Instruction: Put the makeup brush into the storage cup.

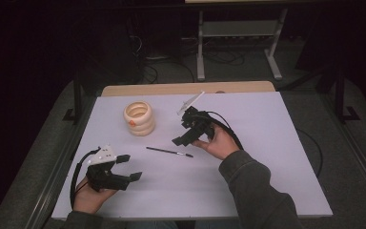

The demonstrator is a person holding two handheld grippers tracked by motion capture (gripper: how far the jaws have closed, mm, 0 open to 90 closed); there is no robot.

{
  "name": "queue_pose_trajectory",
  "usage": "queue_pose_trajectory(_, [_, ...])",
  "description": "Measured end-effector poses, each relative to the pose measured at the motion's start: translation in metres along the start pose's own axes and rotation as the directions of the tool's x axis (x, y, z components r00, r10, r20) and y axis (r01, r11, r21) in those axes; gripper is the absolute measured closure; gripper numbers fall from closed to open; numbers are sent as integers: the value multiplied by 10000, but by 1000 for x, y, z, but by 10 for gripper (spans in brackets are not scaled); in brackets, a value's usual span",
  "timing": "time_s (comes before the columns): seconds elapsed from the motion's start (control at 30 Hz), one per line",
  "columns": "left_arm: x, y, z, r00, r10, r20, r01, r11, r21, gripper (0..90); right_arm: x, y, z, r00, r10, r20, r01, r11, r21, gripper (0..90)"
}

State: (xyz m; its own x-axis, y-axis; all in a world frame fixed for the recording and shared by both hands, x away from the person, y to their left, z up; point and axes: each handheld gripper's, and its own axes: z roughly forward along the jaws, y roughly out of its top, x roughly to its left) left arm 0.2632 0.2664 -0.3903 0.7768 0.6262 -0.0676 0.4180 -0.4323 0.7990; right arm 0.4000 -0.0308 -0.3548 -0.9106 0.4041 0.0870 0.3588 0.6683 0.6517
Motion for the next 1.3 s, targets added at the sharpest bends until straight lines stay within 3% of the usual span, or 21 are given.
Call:
queue_pose_trajectory(0.47, [0, 1, 0, 10000, -50, 34, 50, 10000, -46, 213, 8, 16, 36, 9995, -296, -80, 301, 9977, 604, 225])
queue_pose_trajectory(0.77, [0, 1, 0, 10000, -42, 34, 43, 10000, -45, 214, 6, 16, 55, 9985, -526, -158, 539, 9938, 975, 303])
queue_pose_trajectory(1.0, [0, 1, 1, 10000, -7, 51, 7, 10000, -53, 214, 5, 12, 69, 9975, -652, -286, 691, 9839, 1649, 349])
queue_pose_trajectory(1.2, [1, 1, 0, 10000, 1, 59, 0, 10000, -59, 215, 5, 8, 78, 9969, -665, -411, 738, 9739, 2147, 450])
queue_pose_trajectory(1.3, [1, 1, 1, 10000, -9, 66, 9, 10000, -42, 217, 7, 8, 83, 9948, -934, -402, 1003, 9664, 2366, 489])
